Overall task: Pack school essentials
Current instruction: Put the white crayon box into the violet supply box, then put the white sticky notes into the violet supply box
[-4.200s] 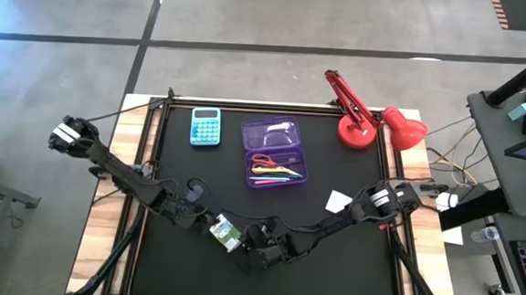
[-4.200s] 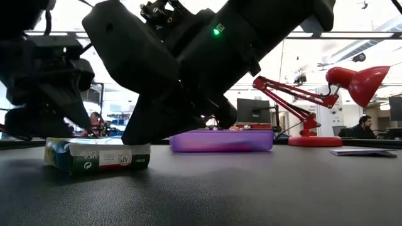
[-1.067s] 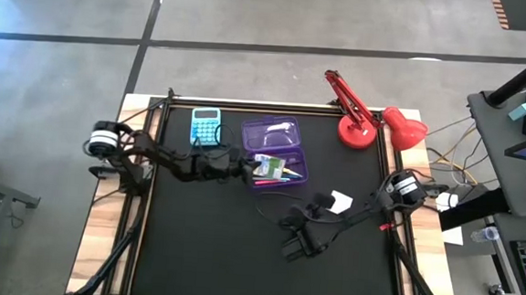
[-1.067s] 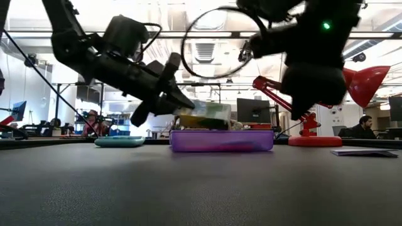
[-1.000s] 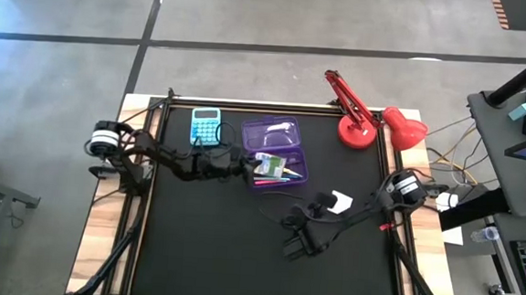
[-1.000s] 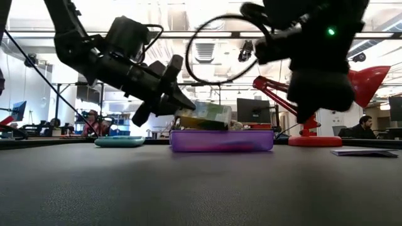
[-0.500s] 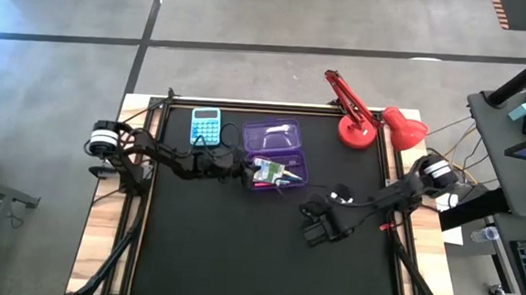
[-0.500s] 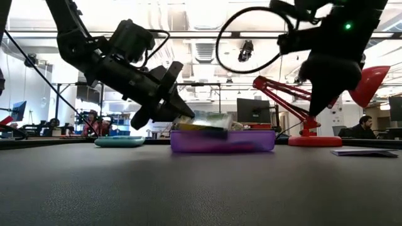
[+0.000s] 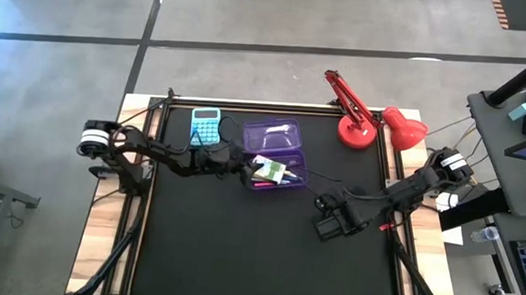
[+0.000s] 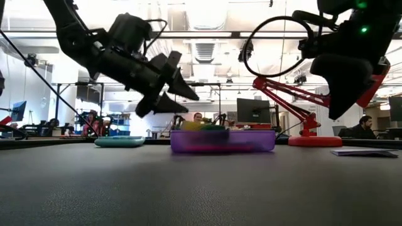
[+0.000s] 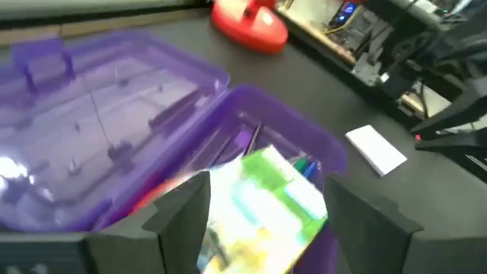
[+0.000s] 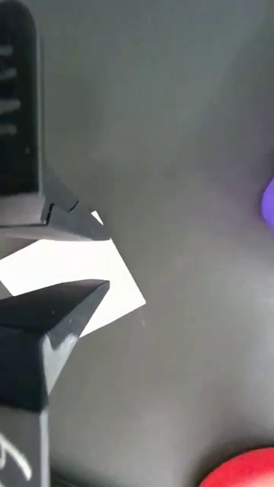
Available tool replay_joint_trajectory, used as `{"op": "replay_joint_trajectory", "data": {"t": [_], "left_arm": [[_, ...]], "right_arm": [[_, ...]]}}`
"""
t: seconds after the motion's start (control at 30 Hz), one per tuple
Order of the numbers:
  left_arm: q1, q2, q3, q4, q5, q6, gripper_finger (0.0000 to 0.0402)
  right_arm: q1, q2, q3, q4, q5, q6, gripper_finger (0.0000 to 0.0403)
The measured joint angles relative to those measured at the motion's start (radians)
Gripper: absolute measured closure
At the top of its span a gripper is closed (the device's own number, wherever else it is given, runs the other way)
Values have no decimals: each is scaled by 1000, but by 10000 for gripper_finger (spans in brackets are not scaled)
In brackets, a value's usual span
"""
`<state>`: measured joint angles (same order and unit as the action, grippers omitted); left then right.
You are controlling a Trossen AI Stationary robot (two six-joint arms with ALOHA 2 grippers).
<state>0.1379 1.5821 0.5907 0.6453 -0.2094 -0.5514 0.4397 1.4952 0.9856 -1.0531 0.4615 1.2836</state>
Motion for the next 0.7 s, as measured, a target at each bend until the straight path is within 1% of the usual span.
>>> {"op": "replay_joint_trajectory", "data": {"t": [0.07,0.13,0.23,0.3,0.37,0.47,0.7], "left_arm": [[0,-24,0,3,3,27,159],[0,-54,-1,-3,41,35,158],[-3,-96,-2,2,149,34,157],[-12,-119,-3,1,224,34,157],[-32,-143,-5,1,269,34,157],[-76,-165,-5,6,280,34,157],[-167,-171,-2,77,281,35,157]], "right_arm": [[0,0,0,4,-7,0,307],[0,0,0,9,-17,3,296],[0,0,-5,14,-26,27,284],[0,0,-13,14,-53,39,277],[-2,0,-28,15,-90,47,271],[-4,0,-60,15,-130,54,263],[-46,0,-118,14,-131,79,262]]}}
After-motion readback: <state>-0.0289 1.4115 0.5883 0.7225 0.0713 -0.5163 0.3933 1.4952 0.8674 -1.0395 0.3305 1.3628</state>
